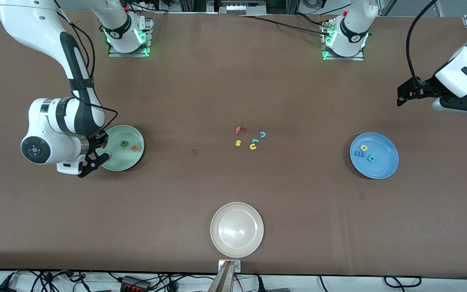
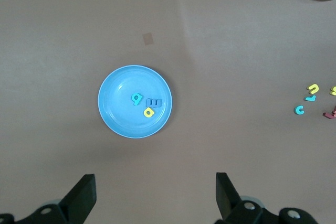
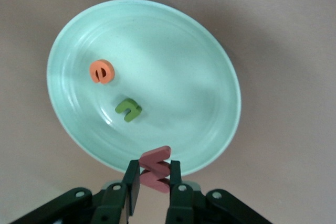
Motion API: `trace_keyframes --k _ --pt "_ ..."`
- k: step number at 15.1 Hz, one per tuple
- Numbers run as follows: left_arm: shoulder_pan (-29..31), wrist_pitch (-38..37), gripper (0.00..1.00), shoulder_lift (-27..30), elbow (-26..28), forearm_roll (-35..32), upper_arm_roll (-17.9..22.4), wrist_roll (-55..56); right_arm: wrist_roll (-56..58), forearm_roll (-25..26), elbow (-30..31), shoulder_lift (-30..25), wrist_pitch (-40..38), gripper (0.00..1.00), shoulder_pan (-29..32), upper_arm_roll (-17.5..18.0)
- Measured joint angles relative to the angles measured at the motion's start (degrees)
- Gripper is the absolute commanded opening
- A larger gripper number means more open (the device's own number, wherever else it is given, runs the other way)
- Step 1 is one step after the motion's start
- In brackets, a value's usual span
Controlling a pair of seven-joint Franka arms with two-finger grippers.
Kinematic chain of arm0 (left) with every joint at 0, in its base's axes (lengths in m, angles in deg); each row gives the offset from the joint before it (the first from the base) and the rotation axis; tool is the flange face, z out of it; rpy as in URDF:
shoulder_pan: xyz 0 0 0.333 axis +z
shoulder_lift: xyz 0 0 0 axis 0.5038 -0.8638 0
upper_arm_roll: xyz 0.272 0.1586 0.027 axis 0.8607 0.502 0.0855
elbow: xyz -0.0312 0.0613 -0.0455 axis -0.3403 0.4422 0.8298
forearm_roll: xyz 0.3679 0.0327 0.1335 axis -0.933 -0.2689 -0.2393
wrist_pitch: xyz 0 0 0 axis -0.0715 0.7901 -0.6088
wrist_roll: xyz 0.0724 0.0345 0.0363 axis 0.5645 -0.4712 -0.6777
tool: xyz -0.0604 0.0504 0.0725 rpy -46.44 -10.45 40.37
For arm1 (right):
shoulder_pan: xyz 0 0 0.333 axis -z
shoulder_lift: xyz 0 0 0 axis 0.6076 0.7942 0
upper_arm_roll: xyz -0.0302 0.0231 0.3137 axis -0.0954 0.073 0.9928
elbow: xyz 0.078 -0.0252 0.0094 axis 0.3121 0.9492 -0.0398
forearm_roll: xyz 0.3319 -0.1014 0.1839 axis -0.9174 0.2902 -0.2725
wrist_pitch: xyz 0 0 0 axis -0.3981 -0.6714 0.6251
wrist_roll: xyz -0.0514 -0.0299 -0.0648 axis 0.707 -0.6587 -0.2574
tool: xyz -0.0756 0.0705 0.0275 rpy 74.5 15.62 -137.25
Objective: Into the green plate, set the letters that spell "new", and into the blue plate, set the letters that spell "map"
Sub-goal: 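Carry the pink w to the green plate while the left arm returns to rest, then release the pink w onto the green plate with the right gripper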
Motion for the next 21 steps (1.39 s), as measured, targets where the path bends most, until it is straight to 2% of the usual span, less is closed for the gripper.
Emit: trace_keyframes --k 3,10,11,12,13,18,21 --pt "-0.31 -0.08 1.0 0.01 -0.46 0.0 -0.06 -0.01 0.0 0.0 2.06 0.56 3.49 0.01 -0.43 0.56" --pt "-0.35 -0.82 1.0 0.02 -0.87 0.0 -0.06 -0.06 0.0 0.0 2.56 2.97 9.42 0.03 -0.41 0.53" --pt "-0.35 -0.94 1.0 0.02 -0.87 0.0 -0.06 -0.06 0.0 0.0 2.58 3.51 10.28 0.09 -0.37 0.52" --pt "-0.35 -1.09 1.0 0.02 -0.87 0.0 -0.06 -0.06 -0.01 0.0 2.58 4.06 11.05 0.45 -0.35 0.5" --pt "-0.35 -1.13 1.0 0.02 -0.87 0.0 -0.06 -0.06 -0.02 0.0 2.58 4.53 11.67 0.99 -0.34 0.5" --pt "-0.35 -1.27 1.0 0.02 -0.91 0.0 -0.06 -0.11 -0.37 -0.06 1.97 3.45 10.84 1.0 -0.33 0.46" --pt "-0.39 -1.28 1.0 0.01 -1.3 0.0 -0.06 -0.13 -0.59 -0.08 -0.07 -1.07 4.24 1.0 -0.18 0.12"
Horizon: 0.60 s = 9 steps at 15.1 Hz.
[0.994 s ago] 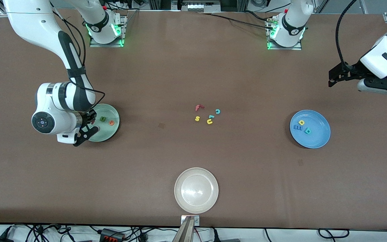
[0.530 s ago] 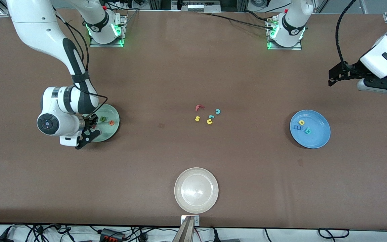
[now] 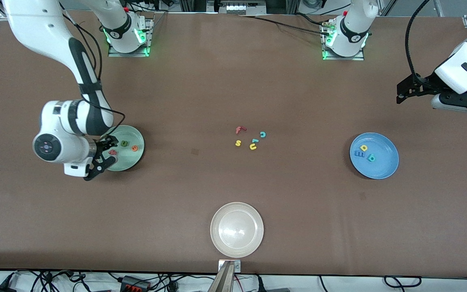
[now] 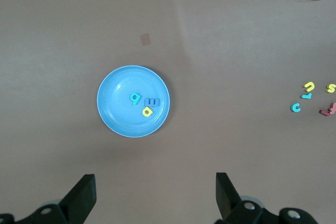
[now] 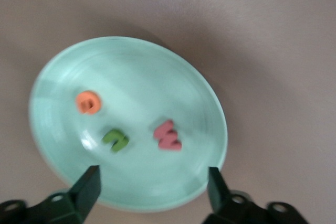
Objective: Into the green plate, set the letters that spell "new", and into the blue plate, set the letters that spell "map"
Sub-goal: 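Release the pink w onto the green plate with the right gripper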
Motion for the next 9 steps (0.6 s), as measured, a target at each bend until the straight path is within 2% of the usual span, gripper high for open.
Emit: trace_keyframes --k 4,9 --pt "-0.02 -0.09 1.0 0.0 -0.18 0.0 0.0 -0.01 -5.61 -0.3 -5.66 -4.64 -12.06 1.0 0.69 -0.2" --pt "-0.04 -0.14 1.0 -0.01 -0.19 0.0 0.0 -0.01 -22.73 -3.57 -8.64 -5.61 -14.56 1.0 0.81 -0.18"
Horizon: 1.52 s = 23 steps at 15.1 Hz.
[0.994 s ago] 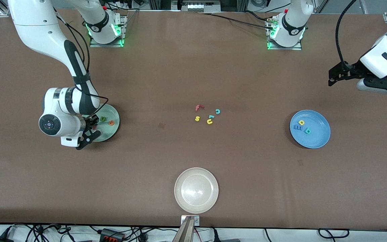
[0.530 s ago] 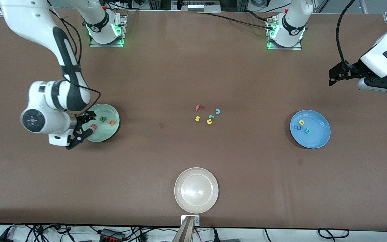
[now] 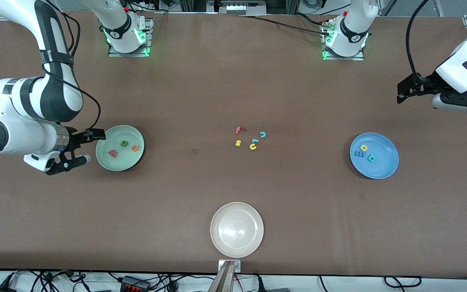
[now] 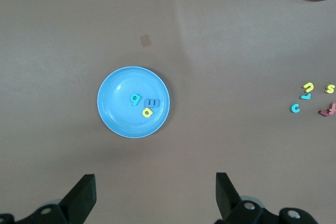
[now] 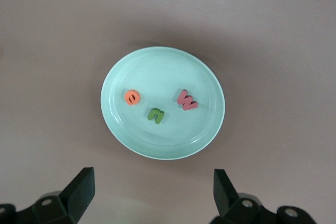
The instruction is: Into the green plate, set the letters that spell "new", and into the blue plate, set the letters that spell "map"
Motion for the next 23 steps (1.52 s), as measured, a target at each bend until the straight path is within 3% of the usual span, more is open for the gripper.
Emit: trace_keyframes --k 3,8,11,16,23 --pt "0.0 -0.02 1.0 0.0 -0.02 0.0 0.0 0.0 -10.43 -0.03 -3.37 -0.03 -1.32 1.0 0.04 -0.28" --pt "0.0 -0.08 1.0 -0.02 -0.02 0.0 0.0 0.0 -17.71 0.34 -13.47 -1.56 -7.82 1.0 0.22 -1.67" --pt "-0.01 -0.08 1.0 -0.02 -0.02 0.0 0.01 0.0 -18.83 5.28 -15.7 -4.81 -8.59 1.0 0.88 -1.94" --pt "-0.01 -0.1 1.0 -0.02 -0.03 0.0 0.02 0.0 -15.75 6.32 -15.32 -11.19 -9.73 1.0 12.99 5.65" --pt "-0.01 -0.35 1.0 -0.02 -0.03 0.0 0.02 0.0 -10.47 6.79 -7.18 -16.27 -6.93 1.0 15.05 7.01"
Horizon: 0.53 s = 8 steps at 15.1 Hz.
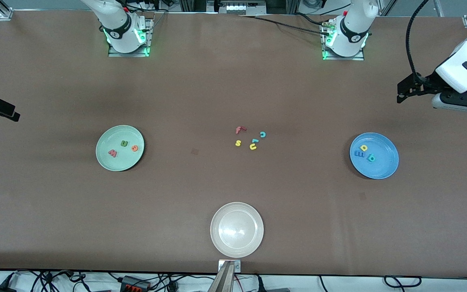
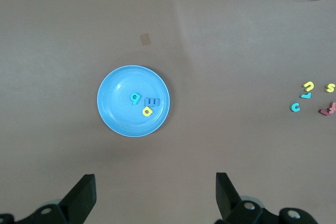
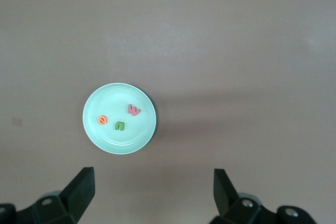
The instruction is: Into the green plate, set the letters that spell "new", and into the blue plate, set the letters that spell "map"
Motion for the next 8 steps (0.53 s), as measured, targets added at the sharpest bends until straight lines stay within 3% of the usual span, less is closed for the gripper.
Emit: trace_keyframes --k 4,8 --pt "0.0 -0.13 1.0 0.0 0.0 0.0 0.0 0.0 1.37 0.35 8.14 -6.24 3.65 1.0 0.0 0.4" --pt "0.0 -0.22 1.0 0.0 0.0 0.0 0.01 0.0 1.5 0.37 9.91 -7.91 4.05 1.0 0.0 0.48"
